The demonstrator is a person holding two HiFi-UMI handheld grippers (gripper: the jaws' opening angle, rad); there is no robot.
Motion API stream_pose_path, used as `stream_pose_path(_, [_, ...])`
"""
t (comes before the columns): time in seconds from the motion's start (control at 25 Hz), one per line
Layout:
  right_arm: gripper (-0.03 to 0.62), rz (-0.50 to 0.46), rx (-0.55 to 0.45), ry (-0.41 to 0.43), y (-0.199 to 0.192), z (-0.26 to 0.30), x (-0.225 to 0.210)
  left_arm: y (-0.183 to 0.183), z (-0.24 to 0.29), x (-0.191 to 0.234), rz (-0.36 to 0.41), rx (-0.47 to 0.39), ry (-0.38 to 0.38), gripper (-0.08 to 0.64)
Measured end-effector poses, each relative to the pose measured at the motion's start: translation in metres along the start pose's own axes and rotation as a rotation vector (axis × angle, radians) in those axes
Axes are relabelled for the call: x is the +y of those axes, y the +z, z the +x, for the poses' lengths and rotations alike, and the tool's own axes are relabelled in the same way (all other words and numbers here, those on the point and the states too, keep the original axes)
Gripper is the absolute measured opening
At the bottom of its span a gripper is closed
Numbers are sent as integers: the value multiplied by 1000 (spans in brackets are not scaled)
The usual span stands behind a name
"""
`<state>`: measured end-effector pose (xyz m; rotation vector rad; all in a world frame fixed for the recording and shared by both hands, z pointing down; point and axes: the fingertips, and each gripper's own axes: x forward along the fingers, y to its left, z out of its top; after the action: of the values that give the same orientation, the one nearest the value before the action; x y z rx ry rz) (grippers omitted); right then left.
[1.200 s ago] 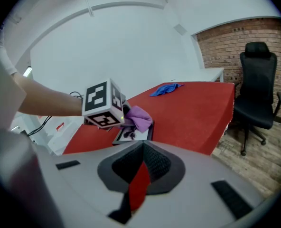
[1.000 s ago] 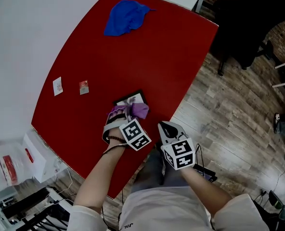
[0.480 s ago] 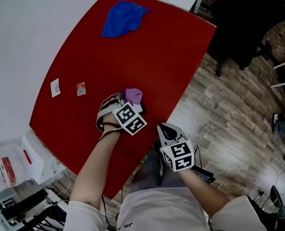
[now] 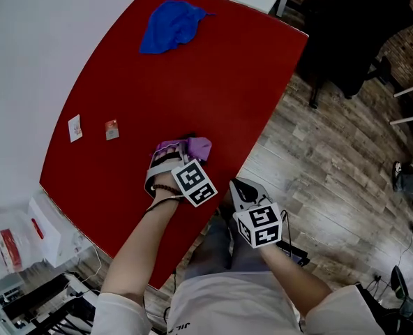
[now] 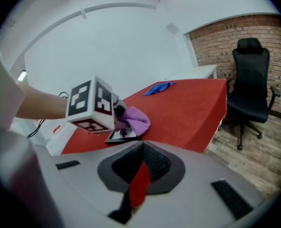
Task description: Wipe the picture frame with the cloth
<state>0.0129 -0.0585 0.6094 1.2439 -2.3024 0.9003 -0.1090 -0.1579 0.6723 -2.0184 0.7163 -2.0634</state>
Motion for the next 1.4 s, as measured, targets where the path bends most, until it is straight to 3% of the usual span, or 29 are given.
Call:
stream_pose_path(0.16, [5,-8,-4,13,5,6,3,-1,-15,-40,54,-22,-22,63])
stream_pose_path(0.32, [5,-17,-7,24,8,9,7,-3,-20,-50,58,-28,-22,63])
stream_pose_path(0.6, [5,-12,-1,19,3,5,6,-9,-4,19,-80,-7,24,63])
stream_pose_path(0.8, [5,-4,0,9,0,-3,1,-16,15,48,-115,41,29,63])
stream_pose_path(1.2, [5,1,-10,5,1,-4,-7,-4,-17,-50,-30,-19,-1,63])
stream_pose_path(1.4, [5,-20,-9,16,3,-3,0,-7,-16,-48,-78,-37,15,63])
